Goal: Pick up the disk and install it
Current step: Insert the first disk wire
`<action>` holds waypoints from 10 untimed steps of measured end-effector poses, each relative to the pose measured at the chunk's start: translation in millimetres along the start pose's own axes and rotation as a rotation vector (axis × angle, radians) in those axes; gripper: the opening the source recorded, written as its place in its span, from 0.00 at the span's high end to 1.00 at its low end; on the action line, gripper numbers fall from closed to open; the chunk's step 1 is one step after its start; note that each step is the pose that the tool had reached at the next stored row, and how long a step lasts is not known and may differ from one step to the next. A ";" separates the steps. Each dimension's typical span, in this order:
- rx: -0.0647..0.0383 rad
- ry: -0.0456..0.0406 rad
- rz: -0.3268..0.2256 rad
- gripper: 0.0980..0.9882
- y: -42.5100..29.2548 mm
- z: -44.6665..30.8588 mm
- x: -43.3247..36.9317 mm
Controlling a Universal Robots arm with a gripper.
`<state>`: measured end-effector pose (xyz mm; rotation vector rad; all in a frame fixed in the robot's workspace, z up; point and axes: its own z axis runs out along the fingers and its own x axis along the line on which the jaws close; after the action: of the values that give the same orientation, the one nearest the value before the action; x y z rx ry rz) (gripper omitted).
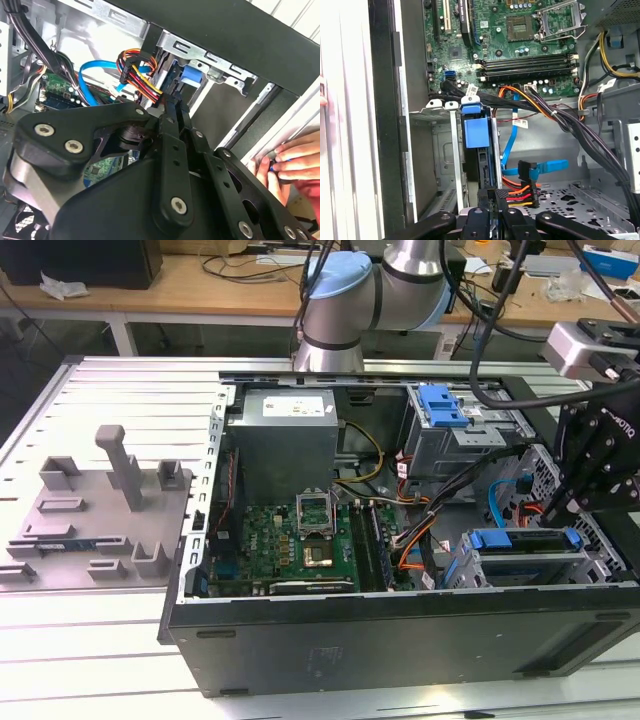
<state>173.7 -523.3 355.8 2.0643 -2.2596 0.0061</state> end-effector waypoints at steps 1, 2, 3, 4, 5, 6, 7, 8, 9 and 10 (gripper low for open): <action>0.001 0.0001 -0.007 0.93 0.0 0.1 -0.2; 0.001 0.0000 -0.011 0.93 -0.1 0.1 -0.2; 0.002 -0.0005 -0.015 0.93 -0.1 0.0 -0.3; 0.003 -0.0023 -0.019 0.93 0.0 0.0 -0.3; 0.004 -0.0052 -0.023 0.93 0.0 0.0 -0.3; 0.005 -0.0095 -0.027 0.93 0.0 0.0 -0.3; 0.005 -0.0180 -0.032 0.93 0.0 0.1 -0.3; 0.005 -0.0235 -0.035 0.93 0.0 0.1 -0.3; 0.005 -0.0275 -0.038 0.93 0.0 0.2 -0.2; 0.005 -0.0282 -0.039 0.93 0.0 0.2 -0.2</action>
<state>173.8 -523.2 355.6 2.1233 -2.2374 -0.0200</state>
